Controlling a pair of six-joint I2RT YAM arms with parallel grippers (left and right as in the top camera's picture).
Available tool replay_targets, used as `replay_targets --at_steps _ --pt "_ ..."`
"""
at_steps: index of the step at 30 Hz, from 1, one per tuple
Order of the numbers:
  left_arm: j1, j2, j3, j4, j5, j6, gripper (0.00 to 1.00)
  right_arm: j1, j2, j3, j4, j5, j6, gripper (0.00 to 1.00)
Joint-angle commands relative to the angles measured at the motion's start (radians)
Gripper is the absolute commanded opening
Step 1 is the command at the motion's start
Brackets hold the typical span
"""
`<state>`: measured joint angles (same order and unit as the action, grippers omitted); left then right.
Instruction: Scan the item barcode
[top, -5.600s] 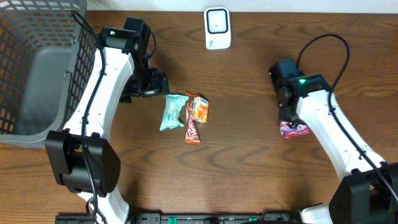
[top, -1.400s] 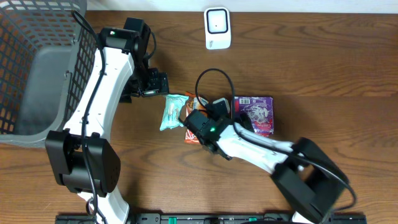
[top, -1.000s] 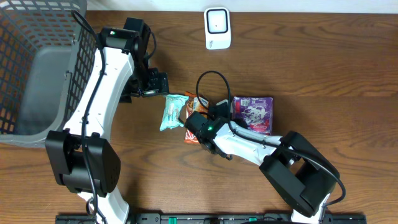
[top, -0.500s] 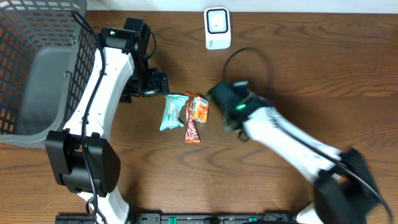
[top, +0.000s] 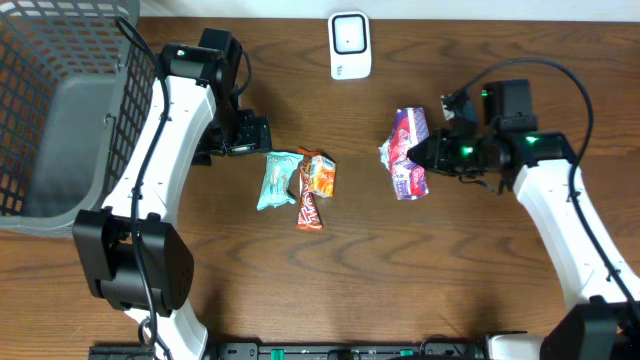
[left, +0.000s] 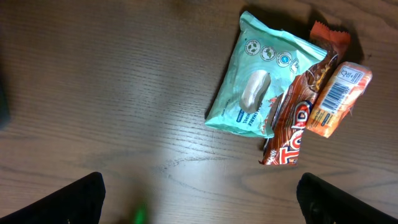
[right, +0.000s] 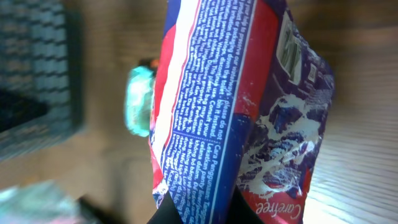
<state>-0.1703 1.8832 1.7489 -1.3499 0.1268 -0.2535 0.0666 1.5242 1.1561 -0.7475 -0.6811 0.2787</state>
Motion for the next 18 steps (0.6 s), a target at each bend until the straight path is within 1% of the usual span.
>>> replay_targets --at_steps 1,5,8,10,11,13,16,18 --pt "0.004 -0.008 -0.001 -0.003 -0.012 0.01 0.98 -0.04 0.044 -0.094 0.06 -0.368 -0.06 0.01" --pt "0.004 -0.008 -0.001 -0.003 -0.012 0.01 0.97 -0.092 0.078 -0.201 0.179 -0.503 -0.059 0.01" --pt "0.004 -0.008 -0.001 -0.003 -0.012 0.01 0.98 -0.153 0.093 -0.258 0.201 -0.484 -0.059 0.01" --pt "0.004 -0.008 -0.001 -0.003 -0.012 0.01 0.98 -0.193 0.093 -0.28 0.186 -0.409 -0.058 0.01" --pt "0.004 -0.008 -0.001 -0.003 -0.012 0.01 0.98 -0.214 0.093 -0.282 0.162 -0.354 -0.06 0.04" --pt "0.004 -0.008 -0.001 -0.003 -0.012 0.01 0.98 -0.25 0.093 -0.282 0.107 -0.247 -0.063 0.2" --pt "0.004 -0.008 -0.001 -0.003 -0.012 0.01 0.98 -0.293 0.091 -0.271 0.053 -0.233 -0.142 0.43" --pt "0.004 -0.008 -0.001 -0.003 -0.012 0.01 0.98 -0.314 0.091 -0.25 0.009 -0.224 -0.156 0.53"
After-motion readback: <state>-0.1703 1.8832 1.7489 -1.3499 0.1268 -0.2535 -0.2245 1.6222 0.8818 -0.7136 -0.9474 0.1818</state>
